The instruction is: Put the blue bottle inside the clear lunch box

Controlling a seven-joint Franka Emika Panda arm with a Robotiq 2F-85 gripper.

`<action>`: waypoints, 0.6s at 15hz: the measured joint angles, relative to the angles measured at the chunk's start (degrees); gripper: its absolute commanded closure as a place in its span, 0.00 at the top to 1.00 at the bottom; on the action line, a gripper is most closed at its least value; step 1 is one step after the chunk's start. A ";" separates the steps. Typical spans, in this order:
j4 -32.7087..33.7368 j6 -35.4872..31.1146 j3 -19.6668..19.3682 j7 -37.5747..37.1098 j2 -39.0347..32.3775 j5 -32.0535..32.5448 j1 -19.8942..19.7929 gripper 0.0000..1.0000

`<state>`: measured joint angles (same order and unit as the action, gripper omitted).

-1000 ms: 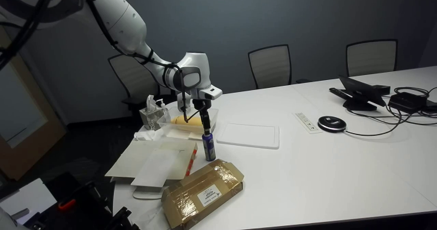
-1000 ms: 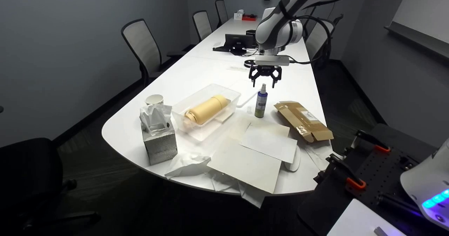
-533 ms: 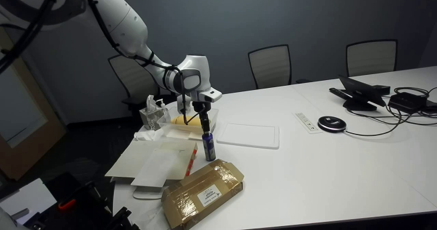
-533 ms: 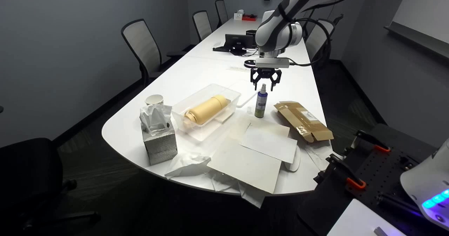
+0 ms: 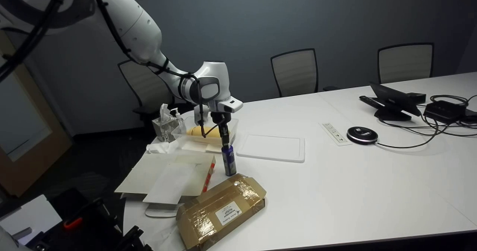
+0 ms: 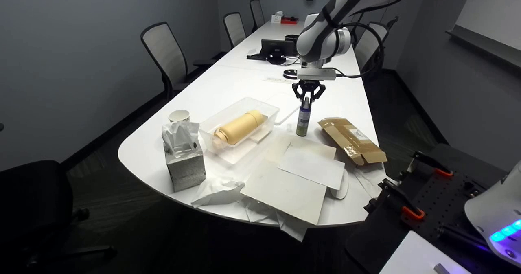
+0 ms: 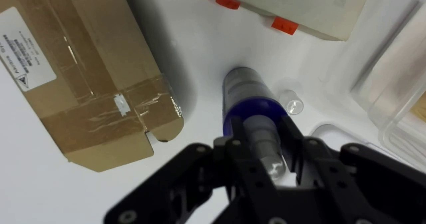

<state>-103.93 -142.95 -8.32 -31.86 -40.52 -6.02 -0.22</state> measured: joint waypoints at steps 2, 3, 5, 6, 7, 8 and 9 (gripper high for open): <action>0.01 -0.38 -0.45 0.00 -0.12 0.04 0.45 0.07; 0.04 -0.43 -0.57 0.00 -0.15 0.05 0.68 0.07; 0.17 -0.44 -0.57 0.00 -0.18 0.11 1.03 0.07; 0.37 -0.44 -0.66 0.01 -0.18 0.40 1.31 0.07; 0.69 -0.44 -1.01 0.01 -0.15 1.04 1.84 0.07; 0.96 -0.38 -1.67 -0.02 0.02 1.92 2.65 0.07; 1.19 -0.25 -2.47 -0.05 0.38 3.03 3.54 0.07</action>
<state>-102.74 -143.21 -10.80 -31.91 -40.14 -2.99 3.32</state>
